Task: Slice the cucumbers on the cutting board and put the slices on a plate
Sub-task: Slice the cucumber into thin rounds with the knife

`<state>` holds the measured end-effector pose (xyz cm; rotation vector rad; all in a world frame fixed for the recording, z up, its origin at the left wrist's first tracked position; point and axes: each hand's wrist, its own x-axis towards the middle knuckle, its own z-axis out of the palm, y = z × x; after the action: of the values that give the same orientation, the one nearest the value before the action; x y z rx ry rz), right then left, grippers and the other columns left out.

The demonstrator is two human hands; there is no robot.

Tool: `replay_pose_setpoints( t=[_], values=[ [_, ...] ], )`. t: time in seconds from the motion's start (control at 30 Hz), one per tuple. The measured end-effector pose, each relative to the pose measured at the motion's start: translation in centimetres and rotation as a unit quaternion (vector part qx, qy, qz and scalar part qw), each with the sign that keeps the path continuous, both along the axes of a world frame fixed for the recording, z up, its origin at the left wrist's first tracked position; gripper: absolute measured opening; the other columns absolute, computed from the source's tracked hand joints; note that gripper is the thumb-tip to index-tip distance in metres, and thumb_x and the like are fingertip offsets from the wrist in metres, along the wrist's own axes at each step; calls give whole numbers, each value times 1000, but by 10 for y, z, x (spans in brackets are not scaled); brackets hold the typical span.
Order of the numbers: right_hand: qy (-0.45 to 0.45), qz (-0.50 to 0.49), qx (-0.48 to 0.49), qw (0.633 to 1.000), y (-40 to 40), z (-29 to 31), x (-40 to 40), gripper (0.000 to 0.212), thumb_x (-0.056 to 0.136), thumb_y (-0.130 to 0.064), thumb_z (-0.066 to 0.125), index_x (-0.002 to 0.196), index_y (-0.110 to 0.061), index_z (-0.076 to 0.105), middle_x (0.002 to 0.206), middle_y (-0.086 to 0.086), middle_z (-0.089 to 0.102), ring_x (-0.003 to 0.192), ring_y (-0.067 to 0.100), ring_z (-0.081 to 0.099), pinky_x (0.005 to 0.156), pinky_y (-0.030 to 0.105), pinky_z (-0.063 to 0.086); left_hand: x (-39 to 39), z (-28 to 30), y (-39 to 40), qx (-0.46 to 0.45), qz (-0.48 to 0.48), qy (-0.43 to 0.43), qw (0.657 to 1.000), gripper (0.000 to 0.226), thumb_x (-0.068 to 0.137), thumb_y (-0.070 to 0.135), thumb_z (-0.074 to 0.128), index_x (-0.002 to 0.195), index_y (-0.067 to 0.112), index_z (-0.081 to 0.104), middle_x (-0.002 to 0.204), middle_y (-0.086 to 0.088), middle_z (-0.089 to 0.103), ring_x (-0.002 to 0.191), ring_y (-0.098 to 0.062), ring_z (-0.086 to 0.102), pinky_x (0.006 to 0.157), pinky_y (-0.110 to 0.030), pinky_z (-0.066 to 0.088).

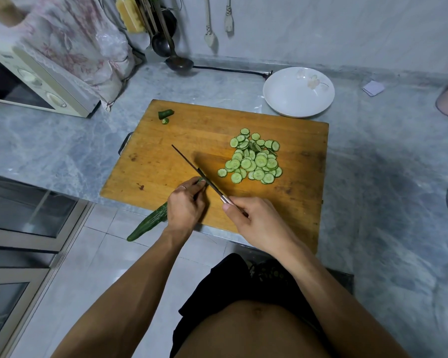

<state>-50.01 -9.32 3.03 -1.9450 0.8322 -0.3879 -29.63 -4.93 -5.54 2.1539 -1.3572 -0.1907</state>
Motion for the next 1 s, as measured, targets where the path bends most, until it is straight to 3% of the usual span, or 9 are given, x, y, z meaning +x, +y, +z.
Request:
replay_pose_setpoints(
  t=[0.13, 0.3, 0.57, 0.83, 1.0],
  values=[
    [2, 4, 0, 1000, 3, 2, 0, 35, 103, -35, 49, 74, -15, 51, 57, -5, 35, 54, 9, 31, 48, 29, 24, 3, 0, 1, 15, -10, -9, 1000, 33, 82, 19, 52, 103, 11, 76, 118, -7, 70, 99, -28, 67, 78, -34, 56],
    [2, -5, 13, 1000, 1, -1, 1, 37, 102, -37, 50, 77, -10, 57, 58, -4, 35, 54, 9, 31, 48, 28, 23, 3, 0, 1, 11, -11, -8, 1000, 32, 82, 16, 54, 105, 10, 76, 118, -10, 69, 101, -28, 67, 84, -32, 54],
    [4, -9, 34, 999, -4, -9, 13, 40, 102, -37, 51, 72, -12, 51, 57, -6, 35, 53, 10, 31, 48, 32, 26, 3, 1, 0, 15, -12, 5, 1000, 32, 81, 15, 54, 104, 8, 76, 117, -11, 69, 101, -28, 68, 86, -31, 54],
    [25, -22, 33, 999, -5, -21, 27, 35, 102, -39, 50, 70, -26, 50, 57, -6, 39, 53, 13, 35, 49, 32, 30, 3, 3, 0, 8, -8, 4, 1000, 27, 81, 9, 60, 103, 7, 76, 117, -11, 69, 99, -27, 68, 87, -28, 51],
    [26, -43, 30, 998, -11, -19, 21, 33, 103, -38, 50, 76, -20, 57, 54, -5, 38, 49, 10, 35, 47, 28, 30, -2, 6, 0, -14, -7, 1, 1000, 28, 82, 8, 59, 104, 7, 76, 113, -10, 71, 98, -25, 69, 89, -21, 46]
  ],
)
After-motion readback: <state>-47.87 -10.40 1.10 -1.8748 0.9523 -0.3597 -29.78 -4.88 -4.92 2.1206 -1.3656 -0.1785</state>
